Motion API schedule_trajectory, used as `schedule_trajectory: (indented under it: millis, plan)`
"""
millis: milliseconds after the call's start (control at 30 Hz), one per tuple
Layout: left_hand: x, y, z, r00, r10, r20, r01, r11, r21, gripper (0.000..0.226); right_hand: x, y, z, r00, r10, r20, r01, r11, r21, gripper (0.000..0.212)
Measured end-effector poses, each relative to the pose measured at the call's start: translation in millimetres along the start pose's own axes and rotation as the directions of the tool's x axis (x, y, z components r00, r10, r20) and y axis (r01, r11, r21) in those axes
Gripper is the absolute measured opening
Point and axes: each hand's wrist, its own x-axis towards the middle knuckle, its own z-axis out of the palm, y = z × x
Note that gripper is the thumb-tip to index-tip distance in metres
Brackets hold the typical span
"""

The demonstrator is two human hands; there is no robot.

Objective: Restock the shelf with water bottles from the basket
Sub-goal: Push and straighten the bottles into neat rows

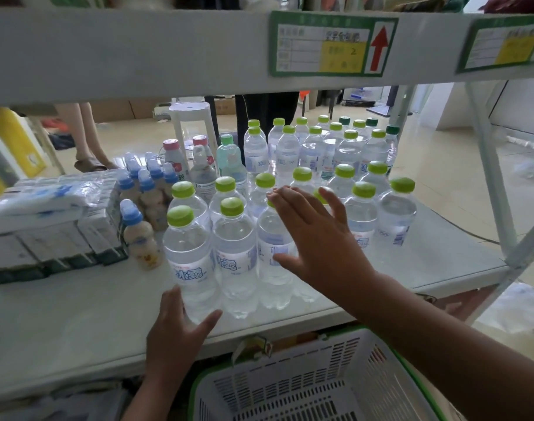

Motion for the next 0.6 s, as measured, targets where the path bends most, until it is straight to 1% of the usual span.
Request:
schedule_trajectory:
  millis: [100,200,300,367,433,500,600]
  plan:
    - [-0.2,-3.0,0.7,1.0,0.021,0.0,-0.021,1.0,0.019,0.065,-0.4,-3.5,0.8,1.0,0.011,0.0,-0.011,1.0,-0.005,0.092]
    - [-0.5,-4.3,-0.7,1.0,0.029,0.003,-0.029,0.999,0.014,0.067,-0.4,-7.5,-3.4,1.0,0.021,0.007,-0.021,0.999,0.035,0.094]
    - [-0.5,-3.8,-2.4,0.999,0.034,0.022,-0.034,0.999,0.013,0.076,5.6,-20.0,-8.0,0.999,-0.05,0.021,0.049,0.997,0.064,0.094]
    - [-0.5,-3.2,-3.1,0.999,0.044,0.028,-0.044,0.999,0.01,0.079,10.4,-31.7,-5.9,0.993,-0.112,0.04,0.11,0.993,0.052,0.09]
    - [-0.1,-2.8,-3.7,0.998,0.048,0.031,-0.048,0.999,0.007,0.075,11.8,-39.1,-1.3,0.991,-0.133,0.029,0.132,0.991,0.021,0.083]
    - [-0.2,-2.7,-3.9,0.998,0.049,0.031,-0.049,0.999,0.009,0.068,10.7,-41.3,2.7,0.994,-0.11,0.017,0.11,0.994,0.01,0.079]
    - [0.4,-3.1,-3.6,0.998,0.055,0.035,-0.056,0.998,0.014,0.065,11.5,-42.2,6.6,0.997,-0.08,-0.007,0.08,0.997,-0.002,0.077]
